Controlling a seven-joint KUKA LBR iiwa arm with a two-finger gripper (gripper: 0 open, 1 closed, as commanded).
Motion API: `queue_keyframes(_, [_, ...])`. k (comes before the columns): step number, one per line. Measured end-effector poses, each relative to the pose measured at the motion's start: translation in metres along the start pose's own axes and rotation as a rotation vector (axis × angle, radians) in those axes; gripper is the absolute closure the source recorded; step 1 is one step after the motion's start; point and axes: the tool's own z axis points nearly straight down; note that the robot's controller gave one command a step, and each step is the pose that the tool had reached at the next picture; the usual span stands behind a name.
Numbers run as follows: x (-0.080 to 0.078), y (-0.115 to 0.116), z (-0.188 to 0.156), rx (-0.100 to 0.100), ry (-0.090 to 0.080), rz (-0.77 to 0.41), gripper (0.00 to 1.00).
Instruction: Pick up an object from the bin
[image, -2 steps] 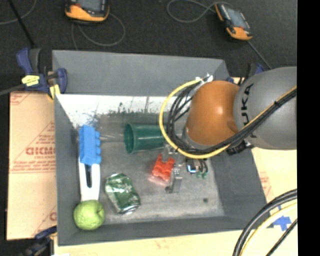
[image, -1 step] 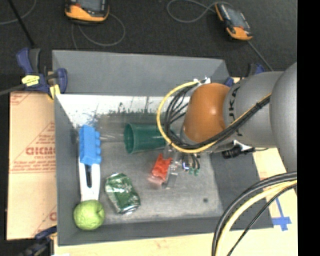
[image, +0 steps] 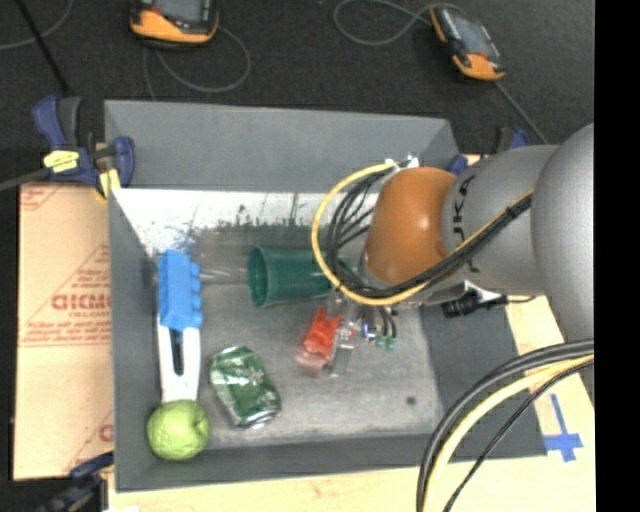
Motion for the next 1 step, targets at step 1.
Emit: queue_keyframes(1, [-0.0493,-0.0071,0.0017,0.006,0.045,0.093,1.0])
